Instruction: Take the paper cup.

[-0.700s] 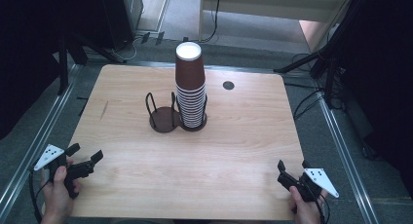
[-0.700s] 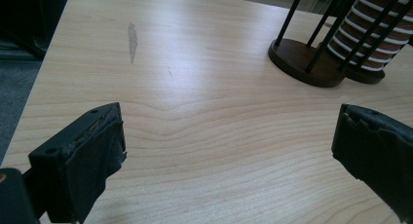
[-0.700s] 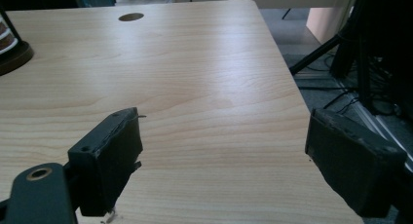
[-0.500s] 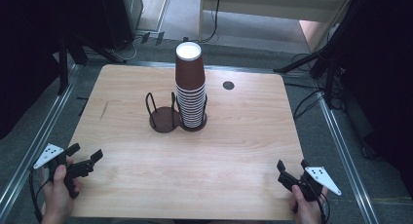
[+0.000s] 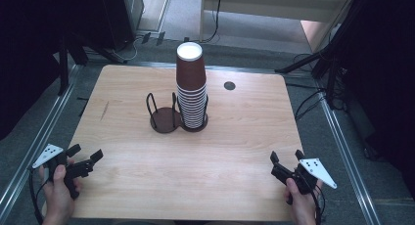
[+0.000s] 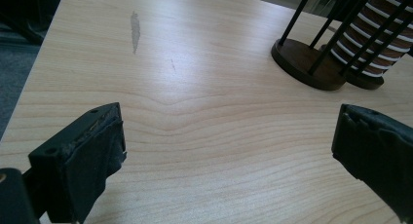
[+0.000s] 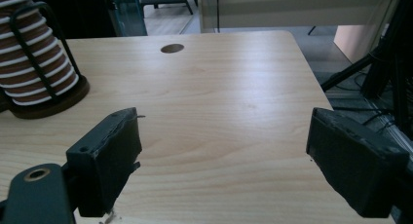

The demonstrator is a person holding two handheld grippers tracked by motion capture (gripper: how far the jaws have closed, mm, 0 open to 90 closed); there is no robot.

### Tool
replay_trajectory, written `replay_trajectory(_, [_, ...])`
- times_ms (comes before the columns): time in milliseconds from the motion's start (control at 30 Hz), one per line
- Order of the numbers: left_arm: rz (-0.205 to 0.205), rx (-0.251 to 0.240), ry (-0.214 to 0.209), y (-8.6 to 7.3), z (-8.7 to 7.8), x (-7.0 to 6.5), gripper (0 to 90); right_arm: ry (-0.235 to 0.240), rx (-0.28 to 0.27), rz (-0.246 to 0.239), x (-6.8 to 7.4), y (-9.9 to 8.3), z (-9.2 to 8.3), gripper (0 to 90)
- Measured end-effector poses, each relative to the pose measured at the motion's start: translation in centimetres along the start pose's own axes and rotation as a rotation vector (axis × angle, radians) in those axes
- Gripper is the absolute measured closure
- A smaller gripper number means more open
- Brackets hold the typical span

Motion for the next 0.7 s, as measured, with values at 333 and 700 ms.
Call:
replay_trajectory(333, [-0.003,0.002,-0.009,0.0,0.0,0.0,0.0,0.062,0.040,-0.043,3.2,1.6,0.7,12.4])
replay_trajectory(700, [-0.004,-0.002,-0.015,-0.1,-0.1,0.0,0.0,0.106,0.036,-0.067,5.6,2.3,1.7,7.5])
Point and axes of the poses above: each handheld gripper's, and its own axes: z roughly forward along the jaws, y roughly out of its top, x roughly to its left, the point moved 5 cm from there along z, roughly forward along the jaws
